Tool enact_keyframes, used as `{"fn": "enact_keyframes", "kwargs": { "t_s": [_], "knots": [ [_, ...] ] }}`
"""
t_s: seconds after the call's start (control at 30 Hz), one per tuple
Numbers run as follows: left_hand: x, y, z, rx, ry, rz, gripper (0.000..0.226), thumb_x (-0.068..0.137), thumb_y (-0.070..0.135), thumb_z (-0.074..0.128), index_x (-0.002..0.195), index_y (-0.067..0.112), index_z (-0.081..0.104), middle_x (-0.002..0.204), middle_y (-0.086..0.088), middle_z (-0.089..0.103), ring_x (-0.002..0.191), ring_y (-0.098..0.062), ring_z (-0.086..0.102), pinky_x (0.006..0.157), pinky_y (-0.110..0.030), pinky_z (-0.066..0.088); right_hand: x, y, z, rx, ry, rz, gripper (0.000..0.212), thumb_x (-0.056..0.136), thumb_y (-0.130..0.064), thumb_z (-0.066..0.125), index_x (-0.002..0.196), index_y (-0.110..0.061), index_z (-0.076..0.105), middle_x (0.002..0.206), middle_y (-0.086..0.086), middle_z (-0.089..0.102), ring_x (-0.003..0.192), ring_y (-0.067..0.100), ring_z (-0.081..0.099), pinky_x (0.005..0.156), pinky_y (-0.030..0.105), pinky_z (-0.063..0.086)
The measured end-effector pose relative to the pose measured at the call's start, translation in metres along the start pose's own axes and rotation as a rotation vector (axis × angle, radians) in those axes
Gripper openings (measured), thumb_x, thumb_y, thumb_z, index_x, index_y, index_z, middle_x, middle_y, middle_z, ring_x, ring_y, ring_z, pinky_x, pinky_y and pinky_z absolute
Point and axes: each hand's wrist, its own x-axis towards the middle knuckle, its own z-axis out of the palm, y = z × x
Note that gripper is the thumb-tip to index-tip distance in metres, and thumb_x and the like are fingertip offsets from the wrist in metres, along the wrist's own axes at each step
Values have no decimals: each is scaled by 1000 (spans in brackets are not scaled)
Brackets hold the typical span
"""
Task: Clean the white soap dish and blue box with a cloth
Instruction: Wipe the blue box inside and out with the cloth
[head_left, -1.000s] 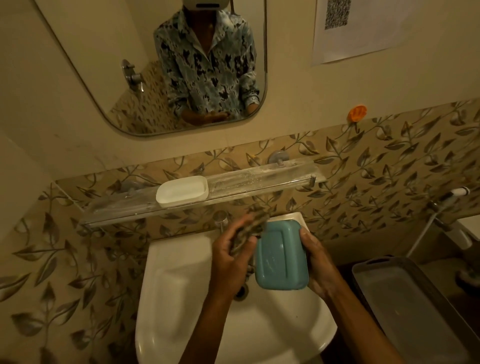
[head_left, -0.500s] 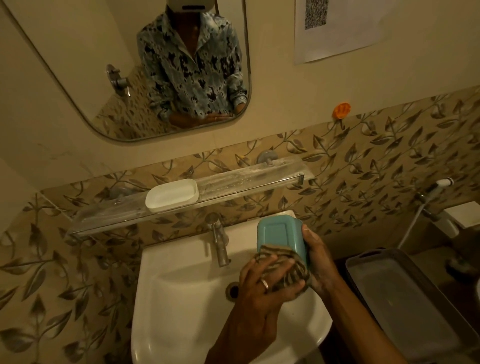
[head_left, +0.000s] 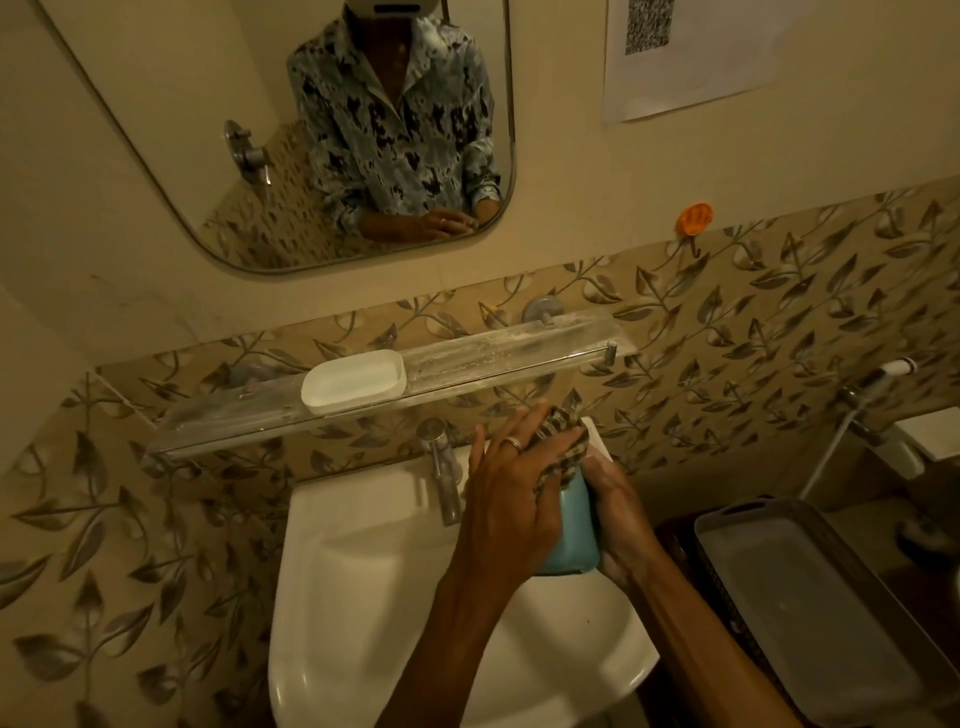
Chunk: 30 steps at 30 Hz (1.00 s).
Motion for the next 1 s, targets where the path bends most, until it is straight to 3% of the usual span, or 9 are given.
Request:
{"fn": "enact_keyframes", "kwargs": {
  "t_s": [0.17, 0.33, 0.47, 0.63, 0.7, 0.77, 0.87, 0.93, 1.0],
  "knots": [
    [-35, 7, 6, -28, -87, 209, 31, 89, 25, 43, 114, 33, 60, 144, 6, 42, 141, -8, 22, 117, -43, 12, 0, -10, -7, 122, 14, 44, 38, 100, -30, 35, 111, -5, 63, 101, 20, 69, 85, 29, 70, 64, 35, 60],
    [-78, -2, 15, 19, -54, 314, 40, 80, 18, 50, 115, 36, 59, 144, 9, 43, 140, -15, 29, 114, -45, 16, 0, -13, -7, 124, 18, 63, 44, 99, -35, 35, 120, -5, 59, 114, 29, 64, 97, 36, 66, 74, 43, 59],
    [-64, 2, 8, -14, 55, 173, 47, 84, 15, 44, 127, 35, 50, 147, 7, 38, 141, -14, 26, 117, -49, 9, 0, -8, 1, 122, -23, 95, 45, 95, -36, 37, 118, -5, 61, 113, 26, 66, 99, 35, 67, 76, 41, 60],
    [-30, 0, -12, -119, 65, -37, 58, 90, 17, 37, 135, 53, 32, 151, 13, 27, 142, -3, 17, 119, -34, -5, -2, -1, 0, 111, -10, 114, 38, 92, -37, 44, 109, -10, 66, 100, 19, 69, 84, 30, 69, 66, 40, 58],
    [-21, -7, -16, -175, 64, -97, 59, 90, 22, 36, 130, 65, 26, 149, 14, 30, 141, -5, 24, 120, -43, 6, -3, 1, -1, 114, -4, 123, 36, 91, -38, 45, 102, -13, 68, 94, 17, 71, 78, 29, 69, 63, 41, 59],
    [-21, -12, -18, -267, 77, -141, 53, 89, 28, 35, 125, 67, 31, 147, 10, 38, 137, -9, 34, 114, -51, 26, -3, 0, 1, 140, 2, 118, 36, 89, -39, 48, 103, -13, 68, 94, 17, 71, 78, 30, 69, 63, 43, 59],
    [-40, -14, -14, -402, 114, -171, 46, 89, 22, 40, 121, 55, 48, 138, 19, 47, 127, -3, 45, 103, -40, 44, 1, -6, -1, 200, 34, 71, 38, 88, -39, 50, 110, -13, 66, 104, 19, 69, 85, 32, 69, 69, 47, 59],
    [-60, -7, -8, -441, 128, -161, 47, 89, 20, 41, 122, 53, 50, 138, 14, 47, 120, -3, 51, 96, -35, 50, 4, -12, -2, 228, 56, 57, 46, 87, -42, 51, 120, -12, 62, 113, 20, 67, 92, 33, 69, 71, 47, 59],
    [-78, 1, -1, -403, 145, -108, 47, 90, 21, 38, 129, 46, 49, 148, 11, 37, 132, -11, 41, 105, -48, 41, 7, -15, -3, 210, 55, 58, 52, 89, -43, 49, 129, -11, 54, 118, 20, 65, 97, 34, 68, 70, 45, 58]
  ]
}}
